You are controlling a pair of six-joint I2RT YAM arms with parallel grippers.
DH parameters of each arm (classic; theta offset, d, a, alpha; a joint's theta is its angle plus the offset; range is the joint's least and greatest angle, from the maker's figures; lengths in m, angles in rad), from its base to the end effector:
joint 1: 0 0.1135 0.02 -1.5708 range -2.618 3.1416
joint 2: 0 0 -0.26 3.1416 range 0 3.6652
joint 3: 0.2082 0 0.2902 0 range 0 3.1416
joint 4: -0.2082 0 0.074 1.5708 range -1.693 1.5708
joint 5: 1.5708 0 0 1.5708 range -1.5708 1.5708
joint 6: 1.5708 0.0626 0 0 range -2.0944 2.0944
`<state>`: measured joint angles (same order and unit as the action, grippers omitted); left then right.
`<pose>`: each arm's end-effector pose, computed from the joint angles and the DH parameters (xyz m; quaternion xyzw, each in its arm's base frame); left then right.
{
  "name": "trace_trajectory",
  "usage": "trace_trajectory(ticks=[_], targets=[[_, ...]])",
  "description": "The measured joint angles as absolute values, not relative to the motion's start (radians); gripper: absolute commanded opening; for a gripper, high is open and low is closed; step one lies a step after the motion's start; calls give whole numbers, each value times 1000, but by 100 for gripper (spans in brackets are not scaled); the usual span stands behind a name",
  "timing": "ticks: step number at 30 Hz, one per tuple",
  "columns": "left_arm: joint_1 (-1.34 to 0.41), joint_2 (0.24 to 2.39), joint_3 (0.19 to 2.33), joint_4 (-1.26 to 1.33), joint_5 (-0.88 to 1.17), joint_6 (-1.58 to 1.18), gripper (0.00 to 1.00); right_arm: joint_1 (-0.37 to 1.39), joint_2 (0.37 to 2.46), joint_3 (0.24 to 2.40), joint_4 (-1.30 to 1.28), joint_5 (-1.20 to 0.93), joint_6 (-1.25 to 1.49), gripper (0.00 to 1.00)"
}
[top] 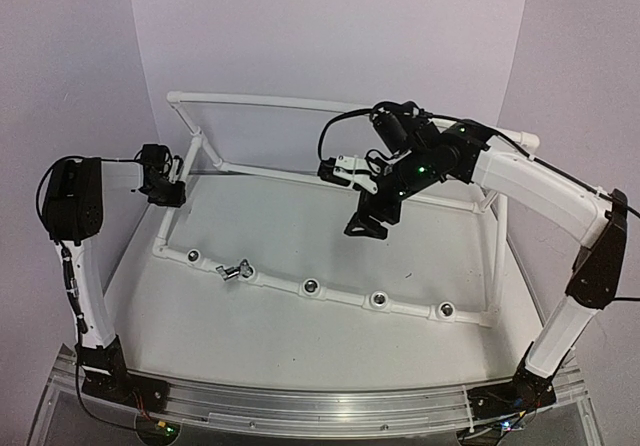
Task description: Install the water faucets
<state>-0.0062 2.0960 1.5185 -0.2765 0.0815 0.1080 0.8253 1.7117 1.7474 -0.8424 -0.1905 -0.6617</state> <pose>0.5106 -0.0083 0.1309 0.0677 0.9333 -0.0203 0.3520 0.2842 0.3253 0.3432 -0.6513 0.6559 0.1183 0.3627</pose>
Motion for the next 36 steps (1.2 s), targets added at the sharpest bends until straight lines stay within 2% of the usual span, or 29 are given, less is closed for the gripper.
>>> trace_trajectory(ticks=[2,5,16,24,27,32,34,36], targets=[[-7,2094,1517,-279,81,153,2,825,1711,1745,-844,-190,-662,98],[-19,2083,1506,-278,62,147,0,825,1711,1744,-850,-188,-665,97],[-121,1884,1281,-292,-57,12,0,825,1711,1750,-862,-164,-714,87],[-224,1792,1185,-339,-140,-112,3,891,1711,1750,-862,-104,-763,85],[-255,1780,1157,-338,-150,-160,16,981,1711,1746,-861,-64,-802,85],[-281,1759,1130,-346,-141,-233,55,1134,1725,1724,-861,-30,-867,85],[-282,1751,1130,-359,-124,-280,79,1170,1746,1724,-861,-12,-881,85],[-285,1735,1130,-375,-111,-310,95,1191,1779,1724,-860,16,-892,84]])
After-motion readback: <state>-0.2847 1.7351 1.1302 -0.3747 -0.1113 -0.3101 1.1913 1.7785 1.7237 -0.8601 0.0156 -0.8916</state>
